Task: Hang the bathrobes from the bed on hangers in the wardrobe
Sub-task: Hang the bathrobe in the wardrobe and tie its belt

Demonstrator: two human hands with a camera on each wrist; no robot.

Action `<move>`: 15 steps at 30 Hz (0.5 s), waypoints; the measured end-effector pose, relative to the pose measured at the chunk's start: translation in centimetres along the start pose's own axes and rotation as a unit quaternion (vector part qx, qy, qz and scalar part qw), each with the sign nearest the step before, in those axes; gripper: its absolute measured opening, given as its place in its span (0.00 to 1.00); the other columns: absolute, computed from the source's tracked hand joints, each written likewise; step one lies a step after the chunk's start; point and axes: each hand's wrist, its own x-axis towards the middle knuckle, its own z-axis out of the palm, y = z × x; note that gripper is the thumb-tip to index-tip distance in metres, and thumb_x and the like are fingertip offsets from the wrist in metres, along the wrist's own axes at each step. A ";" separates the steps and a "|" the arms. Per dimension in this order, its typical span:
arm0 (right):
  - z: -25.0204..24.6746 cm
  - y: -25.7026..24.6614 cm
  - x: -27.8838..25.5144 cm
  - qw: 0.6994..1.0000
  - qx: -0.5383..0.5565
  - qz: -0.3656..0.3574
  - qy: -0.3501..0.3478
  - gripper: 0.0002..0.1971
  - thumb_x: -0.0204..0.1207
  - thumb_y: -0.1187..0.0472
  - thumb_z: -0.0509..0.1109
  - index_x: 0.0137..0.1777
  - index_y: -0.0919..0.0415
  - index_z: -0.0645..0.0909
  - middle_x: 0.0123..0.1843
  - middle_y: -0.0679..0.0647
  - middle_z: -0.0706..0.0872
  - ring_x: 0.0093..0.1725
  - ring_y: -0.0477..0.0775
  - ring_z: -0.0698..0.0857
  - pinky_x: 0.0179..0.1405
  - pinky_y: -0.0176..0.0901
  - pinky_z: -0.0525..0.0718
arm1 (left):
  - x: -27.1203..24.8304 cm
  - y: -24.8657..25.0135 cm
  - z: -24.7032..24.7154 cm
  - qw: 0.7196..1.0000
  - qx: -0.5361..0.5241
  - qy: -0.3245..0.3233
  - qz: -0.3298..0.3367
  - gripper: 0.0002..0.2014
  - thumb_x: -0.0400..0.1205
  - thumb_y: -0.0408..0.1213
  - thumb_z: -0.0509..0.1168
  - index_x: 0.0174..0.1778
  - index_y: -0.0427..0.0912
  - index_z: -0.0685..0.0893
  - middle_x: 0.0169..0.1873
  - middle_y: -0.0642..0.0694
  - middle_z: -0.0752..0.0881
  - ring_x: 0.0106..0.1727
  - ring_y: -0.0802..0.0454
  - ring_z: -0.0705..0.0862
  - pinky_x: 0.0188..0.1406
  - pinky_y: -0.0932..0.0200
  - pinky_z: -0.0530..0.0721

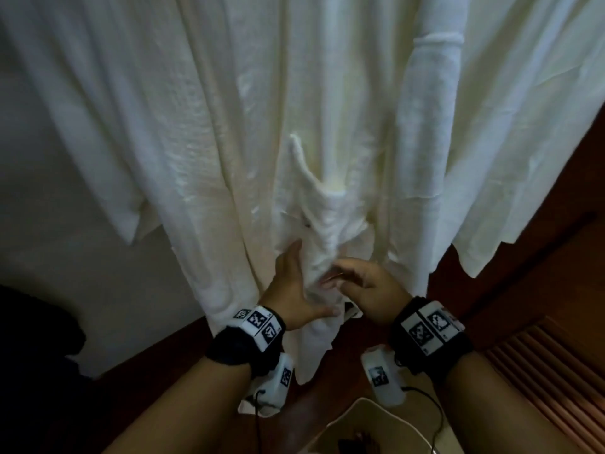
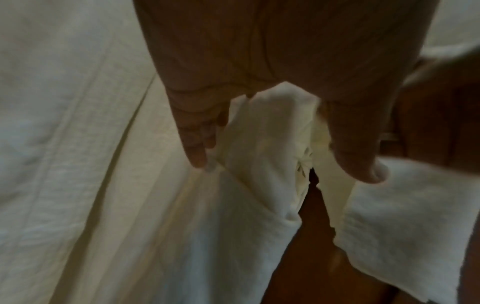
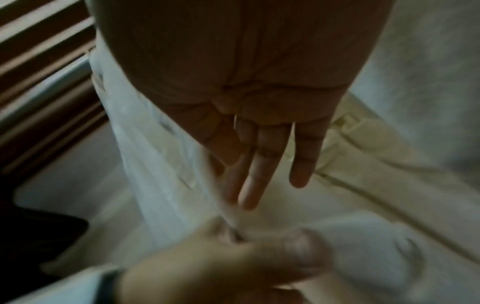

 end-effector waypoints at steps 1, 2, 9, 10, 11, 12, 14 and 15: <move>0.0 -1.0 0.2 1.000 0.015 -0.015 -0.023 0.22 0.77 0.81 0.58 0.60 0.59 0.83 0.53 0.57 0.90 0.57 0.52 0.87 0.62 0.42 0.83 | 0.4 0.2 0.0 1.000 0.008 0.025 0.002 0.52 0.60 0.74 0.70 0.76 0.48 0.67 0.72 0.49 0.71 0.73 0.51 0.72 0.69 0.70 0.65; -0.1 -1.4 0.7 1.000 0.001 -0.016 -0.005 0.22 0.76 0.82 0.57 0.57 0.59 0.84 0.51 0.55 0.90 0.55 0.51 0.88 0.60 0.39 0.82 | 0.6 0.3 -0.3 0.998 -0.004 0.061 -0.012 0.41 0.68 0.67 0.69 0.72 0.47 0.72 0.67 0.45 0.78 0.69 0.46 0.78 0.63 0.69 0.69; 0.0 4.6 4.8 0.955 -0.220 0.199 0.022 0.27 0.76 0.57 0.72 0.75 0.54 0.72 0.71 0.58 0.79 0.67 0.58 0.80 0.65 0.44 0.79 | -0.5 -1.7 -3.3 0.991 -0.070 0.094 -0.063 0.13 0.86 0.40 0.62 0.66 0.49 0.80 0.61 0.49 0.85 0.61 0.52 0.82 0.57 0.62 0.76; 1.2 5.2 5.0 0.956 -0.218 0.196 -0.017 0.35 0.75 0.53 0.74 0.80 0.53 0.65 0.75 0.58 0.73 0.71 0.59 0.77 0.68 0.46 0.77 | -0.7 -1.9 -3.4 0.990 -0.086 0.088 -0.066 0.12 0.86 0.41 0.62 0.65 0.50 0.81 0.61 0.51 0.84 0.61 0.54 0.82 0.58 0.62 0.76; 2.6 5.5 5.1 0.959 -0.223 0.174 -0.038 0.39 0.73 0.51 0.75 0.82 0.53 0.61 0.76 0.58 0.71 0.73 0.60 0.74 0.70 0.48 0.76 | -0.9 -2.1 -3.6 0.990 -0.096 0.078 -0.065 0.11 0.86 0.42 0.62 0.64 0.51 0.80 0.60 0.52 0.84 0.61 0.55 0.81 0.59 0.62 0.76; 4.0 6.3 5.2 0.962 -0.228 0.143 -0.042 0.40 0.72 0.49 0.76 0.81 0.53 0.61 0.75 0.58 0.71 0.73 0.62 0.73 0.70 0.49 0.76 | -1.2 -2.1 -3.8 0.991 -0.095 0.068 -0.065 0.11 0.86 0.42 0.62 0.64 0.51 0.80 0.60 0.53 0.83 0.61 0.54 0.81 0.59 0.62 0.75; 6.0 7.4 5.3 0.961 -0.231 0.146 -0.038 0.36 0.71 0.44 0.76 0.76 0.55 0.68 0.71 0.59 0.75 0.70 0.63 0.76 0.68 0.51 0.77 | -1.6 -2.2 -4.1 0.992 -0.078 0.067 -0.070 0.12 0.86 0.42 0.63 0.64 0.48 0.79 0.60 0.50 0.83 0.61 0.53 0.80 0.59 0.61 0.75; 6.5 7.7 5.3 0.958 -0.224 0.176 -0.040 0.33 0.73 0.45 0.74 0.74 0.57 0.70 0.70 0.59 0.77 0.69 0.63 0.77 0.67 0.50 0.78 | -1.8 -2.2 -4.3 0.992 -0.058 0.083 -0.076 0.13 0.86 0.42 0.63 0.65 0.46 0.80 0.60 0.49 0.83 0.60 0.53 0.80 0.58 0.62 0.75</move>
